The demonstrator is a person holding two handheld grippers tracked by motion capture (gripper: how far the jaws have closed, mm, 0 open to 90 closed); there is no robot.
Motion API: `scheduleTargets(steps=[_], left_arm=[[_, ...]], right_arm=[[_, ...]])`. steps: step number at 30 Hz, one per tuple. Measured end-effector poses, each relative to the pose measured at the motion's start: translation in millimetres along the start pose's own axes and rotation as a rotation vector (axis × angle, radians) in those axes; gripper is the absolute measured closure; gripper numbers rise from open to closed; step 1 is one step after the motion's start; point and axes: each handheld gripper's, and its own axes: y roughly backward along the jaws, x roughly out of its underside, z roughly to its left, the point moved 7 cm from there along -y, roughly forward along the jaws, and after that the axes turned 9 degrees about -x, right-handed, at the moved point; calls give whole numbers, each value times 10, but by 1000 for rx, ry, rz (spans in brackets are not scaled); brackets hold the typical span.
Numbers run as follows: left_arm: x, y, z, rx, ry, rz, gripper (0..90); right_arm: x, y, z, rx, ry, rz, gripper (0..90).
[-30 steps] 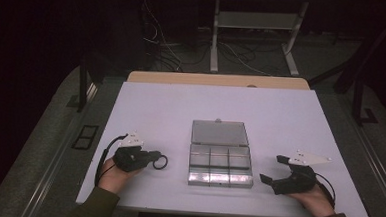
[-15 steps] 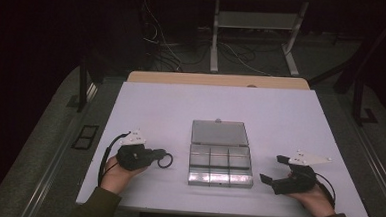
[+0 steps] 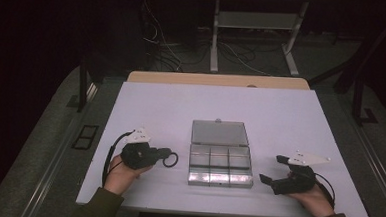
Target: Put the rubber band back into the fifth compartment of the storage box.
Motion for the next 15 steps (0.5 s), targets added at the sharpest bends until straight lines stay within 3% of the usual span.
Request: scheduleTargets(steps=[6, 15], left_arm=[[-93, -10, -41, 2, -9, -12, 860], [-264, -108, -184, 45, -46, -21, 859]], right_arm=[[-2, 1, -2, 1, -3, -3, 26], [-1, 2, -5, 4, -7, -5, 26]])
